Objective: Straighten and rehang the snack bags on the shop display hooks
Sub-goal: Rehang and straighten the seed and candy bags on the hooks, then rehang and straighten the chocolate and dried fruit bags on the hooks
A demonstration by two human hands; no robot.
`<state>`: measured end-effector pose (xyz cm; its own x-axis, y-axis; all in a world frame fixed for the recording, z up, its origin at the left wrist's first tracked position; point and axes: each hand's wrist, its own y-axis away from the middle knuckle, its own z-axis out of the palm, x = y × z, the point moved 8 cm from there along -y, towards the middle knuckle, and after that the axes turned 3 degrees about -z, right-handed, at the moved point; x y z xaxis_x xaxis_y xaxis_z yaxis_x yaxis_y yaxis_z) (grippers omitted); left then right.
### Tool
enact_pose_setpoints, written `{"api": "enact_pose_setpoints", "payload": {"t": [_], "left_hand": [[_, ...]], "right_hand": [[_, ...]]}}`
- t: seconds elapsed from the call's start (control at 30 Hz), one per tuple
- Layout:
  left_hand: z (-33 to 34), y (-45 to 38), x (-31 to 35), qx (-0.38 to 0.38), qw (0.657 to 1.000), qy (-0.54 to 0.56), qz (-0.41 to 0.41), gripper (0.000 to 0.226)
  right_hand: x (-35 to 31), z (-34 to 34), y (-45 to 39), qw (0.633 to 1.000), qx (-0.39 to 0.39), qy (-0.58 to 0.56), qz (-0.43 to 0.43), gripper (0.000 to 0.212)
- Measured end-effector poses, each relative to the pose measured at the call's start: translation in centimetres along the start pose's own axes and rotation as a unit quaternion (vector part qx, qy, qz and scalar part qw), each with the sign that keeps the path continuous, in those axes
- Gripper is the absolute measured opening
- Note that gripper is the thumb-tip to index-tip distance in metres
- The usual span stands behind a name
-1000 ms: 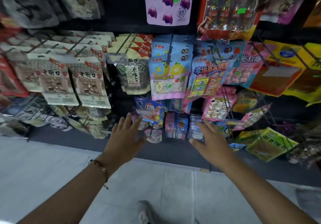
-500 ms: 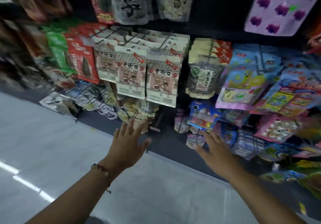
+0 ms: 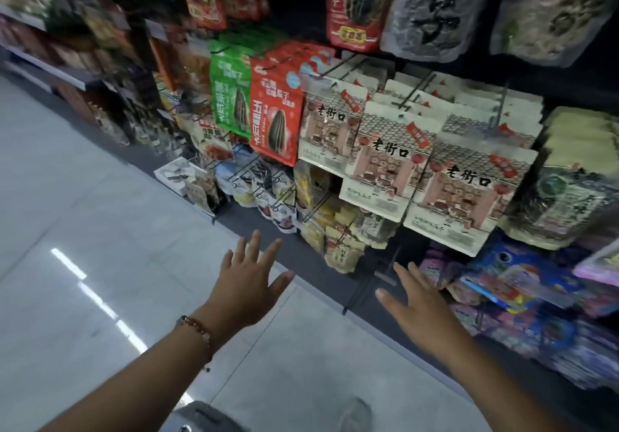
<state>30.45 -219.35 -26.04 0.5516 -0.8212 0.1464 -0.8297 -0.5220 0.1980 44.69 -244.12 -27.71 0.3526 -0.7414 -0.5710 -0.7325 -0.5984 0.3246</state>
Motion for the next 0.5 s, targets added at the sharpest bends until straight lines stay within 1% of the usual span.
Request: {"api": "enact_pose_setpoints", "payload": {"t": [0.07,0.2,0.37,0.5], "left_hand": [[0.1,-1.4,-1.3,-0.003,1.000,-0.002,-0.008,0.107],[0.5,-5.0,-3.1,-0.025,0.999,-0.017,-0.016,0.083],[-0.2,-10.0,-4.7,-0.066,0.997,-0.042,-0.019,0.076],[-1.3,-13.9,-5.7,-0.064,0.997,-0.046,-0.022,0.072]], "right_hand": [[-1.2,0.9,-2.2,1.000,-0.016,0.002,-0.007,0.074],[-3.3,2.7,-7.4,0.999,-0.029,0.010,-0.027,0.072],[-6.4,4.9,-14.0,0.997,-0.049,0.008,-0.066,0.072],[-9.0,5.6,-18.4,0.993,-0.072,0.028,-0.088,0.074]]}}
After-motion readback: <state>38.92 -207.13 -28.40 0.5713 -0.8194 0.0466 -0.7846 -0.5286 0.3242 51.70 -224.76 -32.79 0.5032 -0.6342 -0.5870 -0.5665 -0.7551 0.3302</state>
